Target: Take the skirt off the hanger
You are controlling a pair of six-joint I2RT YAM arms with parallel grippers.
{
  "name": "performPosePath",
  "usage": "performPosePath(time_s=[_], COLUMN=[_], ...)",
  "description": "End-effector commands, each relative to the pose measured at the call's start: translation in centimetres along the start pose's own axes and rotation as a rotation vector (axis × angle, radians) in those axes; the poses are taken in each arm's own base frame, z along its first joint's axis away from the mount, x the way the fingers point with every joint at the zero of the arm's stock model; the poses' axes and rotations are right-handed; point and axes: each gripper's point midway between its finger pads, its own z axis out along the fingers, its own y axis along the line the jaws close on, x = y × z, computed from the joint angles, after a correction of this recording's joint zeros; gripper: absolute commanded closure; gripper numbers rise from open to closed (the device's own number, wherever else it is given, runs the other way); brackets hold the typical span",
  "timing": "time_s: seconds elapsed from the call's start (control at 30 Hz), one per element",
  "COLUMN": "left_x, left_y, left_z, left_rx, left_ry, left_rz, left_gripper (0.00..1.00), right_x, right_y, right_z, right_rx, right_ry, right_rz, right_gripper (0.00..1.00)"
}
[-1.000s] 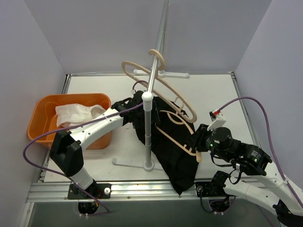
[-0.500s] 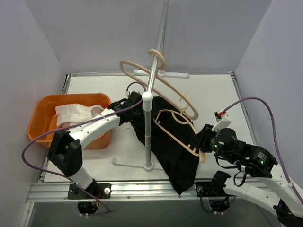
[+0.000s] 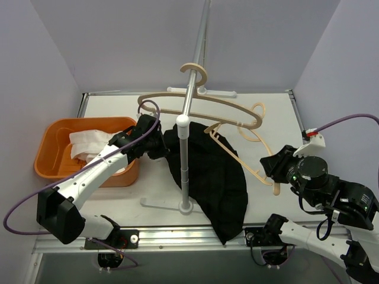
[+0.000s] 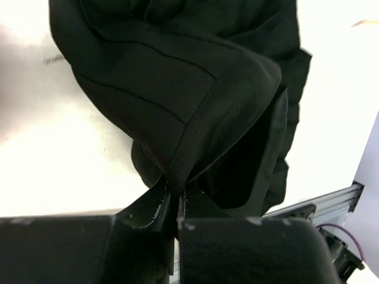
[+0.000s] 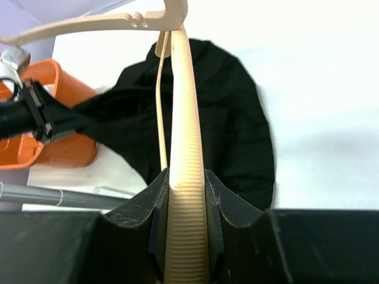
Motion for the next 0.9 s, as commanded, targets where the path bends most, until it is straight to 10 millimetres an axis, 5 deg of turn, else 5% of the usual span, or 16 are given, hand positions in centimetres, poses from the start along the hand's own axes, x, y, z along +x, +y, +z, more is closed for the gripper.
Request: performPosePath(time_s=[0.0,0.3,0.5,0.87], left_x=[0.5,-0.6,-1.0,-0.2], left_y=[0.4,-0.9,-0.7,1.9], left_z=[-0.9,-3.5,-7.3,-10.9], left_rx=[0.029,0.076,0.107,0.098], left_ry=[0.018,0.007,-0.042,-0.073], left_rz=[0.0,0.013,0.025,0.04], left_gripper=[0.98,0.98,0.98,0.98], right_x=[-1.3,-1.6,-5.2,-13.2], right_y=[-1.2,-3.8,-2.8,6.6], right_z=[0.4,-0.2,-0.4,2.1], right_rx=[0.091,0.214,0.235,0.044], right_ry=[-0.05,-0.085,-0.185,-0.384], right_rz=[-0.042,-0.005,-0.05,-0.372], right_gripper=[1.0,1.0,1.0,1.0])
